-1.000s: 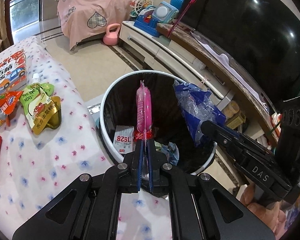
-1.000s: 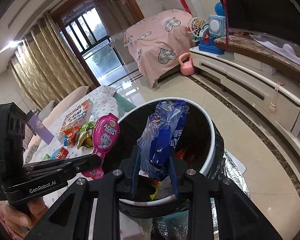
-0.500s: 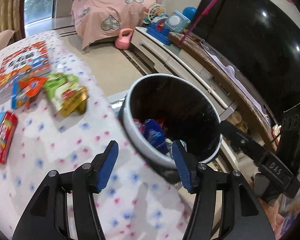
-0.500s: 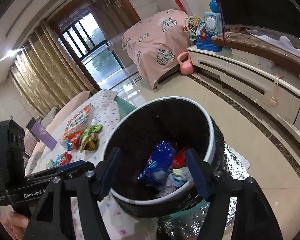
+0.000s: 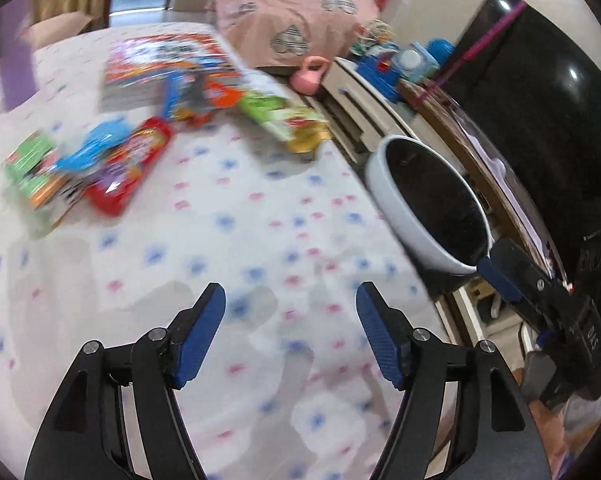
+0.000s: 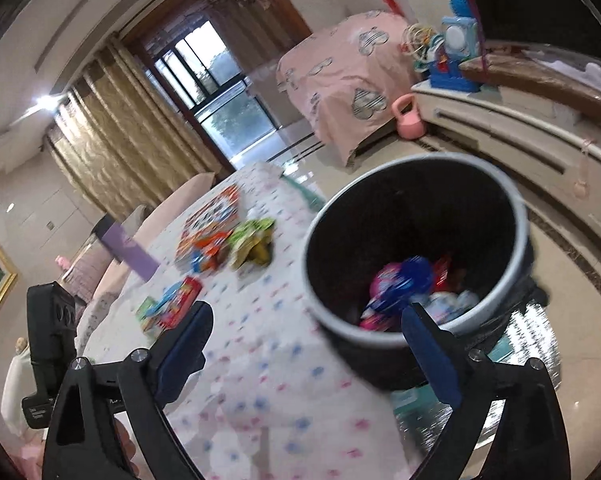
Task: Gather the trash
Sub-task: 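Return both tools to the table toward the green milk carton and red tube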
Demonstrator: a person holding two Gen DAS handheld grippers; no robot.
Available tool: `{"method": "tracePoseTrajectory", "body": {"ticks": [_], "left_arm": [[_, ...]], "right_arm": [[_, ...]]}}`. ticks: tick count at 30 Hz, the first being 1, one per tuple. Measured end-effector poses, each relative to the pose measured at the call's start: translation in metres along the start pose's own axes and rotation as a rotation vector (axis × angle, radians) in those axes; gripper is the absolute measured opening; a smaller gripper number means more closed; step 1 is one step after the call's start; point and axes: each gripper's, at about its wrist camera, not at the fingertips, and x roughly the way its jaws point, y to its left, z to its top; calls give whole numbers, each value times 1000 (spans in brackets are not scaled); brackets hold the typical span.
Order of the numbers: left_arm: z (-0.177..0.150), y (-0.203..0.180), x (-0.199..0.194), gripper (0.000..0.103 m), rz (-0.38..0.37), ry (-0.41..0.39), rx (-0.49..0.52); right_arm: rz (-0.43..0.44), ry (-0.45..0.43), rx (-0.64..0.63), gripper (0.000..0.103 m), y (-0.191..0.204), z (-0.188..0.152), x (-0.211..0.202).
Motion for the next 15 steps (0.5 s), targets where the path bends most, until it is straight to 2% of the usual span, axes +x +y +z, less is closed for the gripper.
{"method": "tracePoseTrajectory", "body": {"ticks": [10,15], "left_arm": [[-15,84,-28,70,83,-34,-160],[-15,115,-35,70,118,-48,-214]], "right_arm": [[40,67,-81,96,54,-31,28],[76,109,-73,96,67,-40,42]]}}
